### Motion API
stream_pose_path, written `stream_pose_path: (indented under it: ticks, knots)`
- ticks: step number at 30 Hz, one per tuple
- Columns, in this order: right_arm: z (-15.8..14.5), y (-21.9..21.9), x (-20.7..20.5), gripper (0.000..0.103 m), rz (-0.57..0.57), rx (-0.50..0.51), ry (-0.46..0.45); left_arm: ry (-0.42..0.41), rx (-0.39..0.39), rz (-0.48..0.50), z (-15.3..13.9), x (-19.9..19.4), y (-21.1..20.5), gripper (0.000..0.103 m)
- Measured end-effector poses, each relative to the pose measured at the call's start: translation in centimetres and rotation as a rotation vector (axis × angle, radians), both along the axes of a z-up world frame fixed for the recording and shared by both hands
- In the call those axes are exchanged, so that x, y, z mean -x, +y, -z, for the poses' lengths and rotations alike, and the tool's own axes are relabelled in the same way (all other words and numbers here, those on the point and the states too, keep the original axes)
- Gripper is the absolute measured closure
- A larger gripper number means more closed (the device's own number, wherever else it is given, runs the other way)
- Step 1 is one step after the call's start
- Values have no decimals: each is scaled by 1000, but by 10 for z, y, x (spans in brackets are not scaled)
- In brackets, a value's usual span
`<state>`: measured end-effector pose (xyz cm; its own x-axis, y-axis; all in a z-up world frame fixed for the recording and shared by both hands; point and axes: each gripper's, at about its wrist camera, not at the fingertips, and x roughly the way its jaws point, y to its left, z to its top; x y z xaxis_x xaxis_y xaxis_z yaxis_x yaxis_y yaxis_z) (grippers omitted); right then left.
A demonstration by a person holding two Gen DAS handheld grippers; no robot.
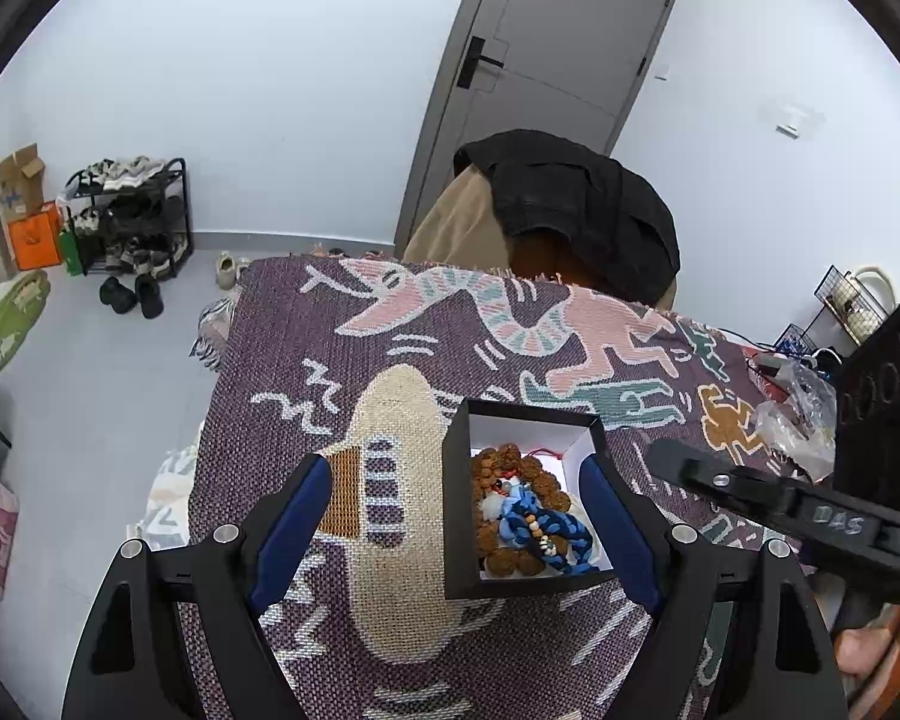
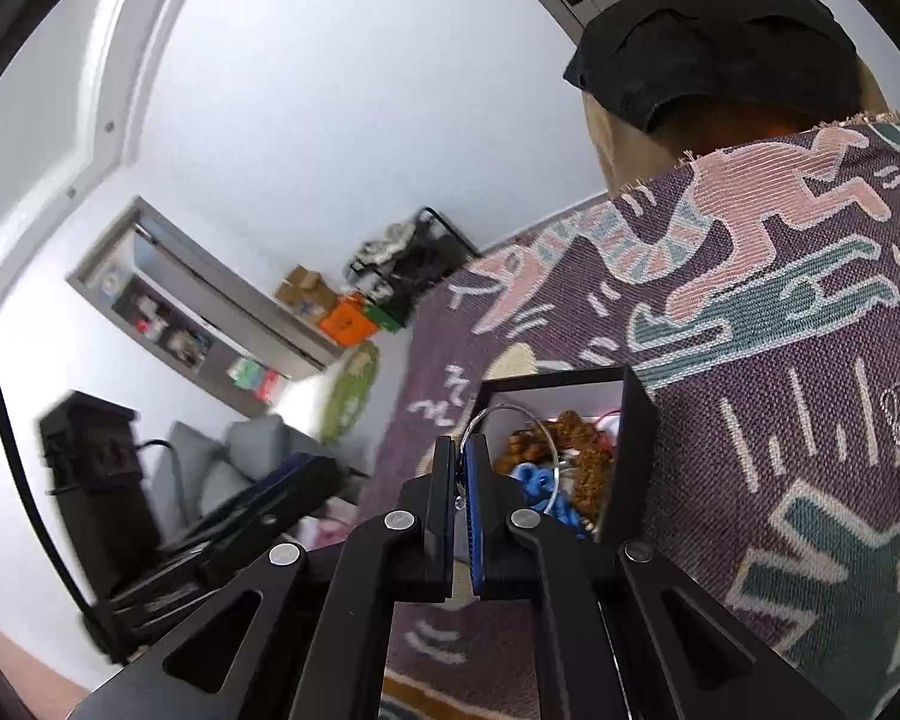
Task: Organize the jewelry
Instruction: 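Carry the blue bracelet into the box and open the left gripper while the right gripper drops the hoop in, then grasp the small silver ring on the blanket with the right gripper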
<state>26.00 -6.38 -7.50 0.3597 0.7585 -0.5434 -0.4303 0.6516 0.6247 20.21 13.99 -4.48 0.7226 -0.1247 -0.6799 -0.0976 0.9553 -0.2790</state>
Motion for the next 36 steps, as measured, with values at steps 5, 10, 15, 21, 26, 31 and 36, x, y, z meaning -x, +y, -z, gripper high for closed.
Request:
stream_pose_path:
  ticks: [5, 10, 15, 21, 26, 31, 36]
  knots:
    - [7, -8, 1, 48, -8, -20, 8, 4, 0, 5, 1, -2, -5, 18]
    - [8, -33, 6, 36, 3, -53, 12, 5, 8, 22, 2, -5, -17, 18]
    - [12, -73, 15, 29, 62, -63, 16, -3, 4, 58, -1, -6, -37, 18]
    - [14, -120, 26, 21, 132, -64, 10, -16, -1, 99, -7, -5, -63, 18]
    - [17, -152, 32, 21, 173, -40, 7, -21, -2, 126, -9, -6, -83, 18]
    - [25, -181, 37, 21, 219, -7, 22, -18, 8, 160, -4, -7, -108, 18]
    - [41, -199, 35, 22, 271, 39, 55, -5, 9, 200, 3, -11, -130, 18]
